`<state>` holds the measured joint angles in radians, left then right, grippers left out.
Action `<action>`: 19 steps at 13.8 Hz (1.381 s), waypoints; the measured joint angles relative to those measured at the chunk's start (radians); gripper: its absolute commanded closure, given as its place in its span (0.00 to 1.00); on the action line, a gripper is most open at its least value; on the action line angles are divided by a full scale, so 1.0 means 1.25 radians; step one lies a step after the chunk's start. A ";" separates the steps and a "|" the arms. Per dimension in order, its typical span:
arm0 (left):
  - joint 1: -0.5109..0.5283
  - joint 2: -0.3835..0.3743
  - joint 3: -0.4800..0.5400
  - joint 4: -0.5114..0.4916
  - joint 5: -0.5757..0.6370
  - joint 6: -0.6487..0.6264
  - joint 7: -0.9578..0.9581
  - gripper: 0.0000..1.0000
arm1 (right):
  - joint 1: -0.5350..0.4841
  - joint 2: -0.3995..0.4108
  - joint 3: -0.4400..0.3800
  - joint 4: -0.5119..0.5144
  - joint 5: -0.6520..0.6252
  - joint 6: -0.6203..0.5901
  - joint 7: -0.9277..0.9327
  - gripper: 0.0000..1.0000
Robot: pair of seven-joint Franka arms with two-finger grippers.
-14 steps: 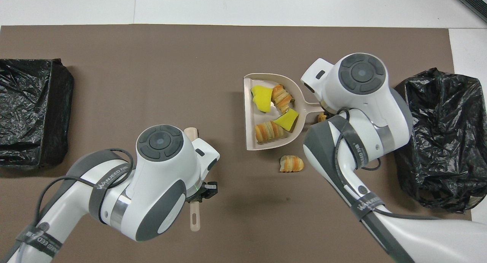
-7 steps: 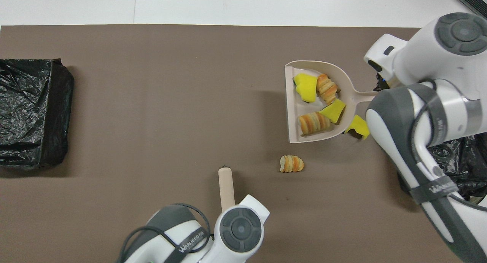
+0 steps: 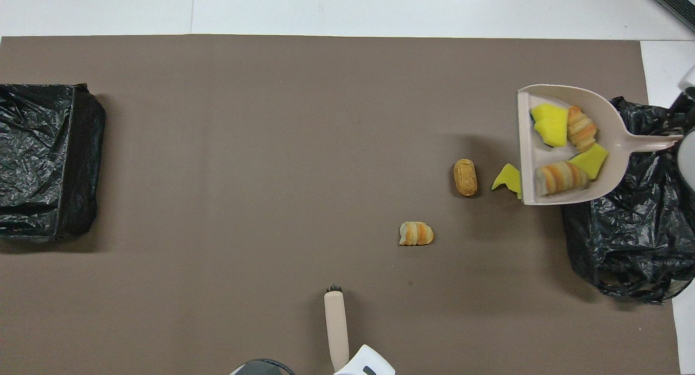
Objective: Sweep and dump trash in bin
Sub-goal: 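Carry the loaded dustpan with the right gripper to the nearby black bag, then tip the dustpan over the black bag with the right gripper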
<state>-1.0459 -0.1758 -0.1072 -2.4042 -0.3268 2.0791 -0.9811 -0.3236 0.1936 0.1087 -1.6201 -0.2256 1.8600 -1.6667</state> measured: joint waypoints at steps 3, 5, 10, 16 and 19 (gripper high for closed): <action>-0.027 0.003 -0.001 -0.018 -0.016 0.044 -0.016 1.00 | -0.098 -0.018 -0.002 -0.039 -0.006 0.063 -0.071 1.00; -0.031 0.004 -0.001 -0.030 -0.020 0.065 -0.016 1.00 | -0.141 -0.028 -0.003 -0.048 -0.053 0.077 -0.091 1.00; -0.031 0.016 0.002 -0.034 -0.022 0.081 -0.016 1.00 | -0.155 -0.037 -0.002 -0.058 -0.264 0.085 -0.070 1.00; -0.030 0.038 0.006 -0.035 -0.022 0.092 0.032 0.51 | -0.095 -0.039 0.005 -0.142 -0.514 0.074 0.105 1.00; -0.023 0.039 0.015 -0.035 -0.022 0.092 0.065 0.20 | -0.029 -0.052 0.005 -0.141 -0.590 -0.014 0.118 1.00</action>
<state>-1.0752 -0.1270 -0.0878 -2.4475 -0.3539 2.1938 -0.8993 -0.3595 0.1285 0.1154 -1.7966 -0.9633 1.8420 -1.5193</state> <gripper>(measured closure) 0.617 0.678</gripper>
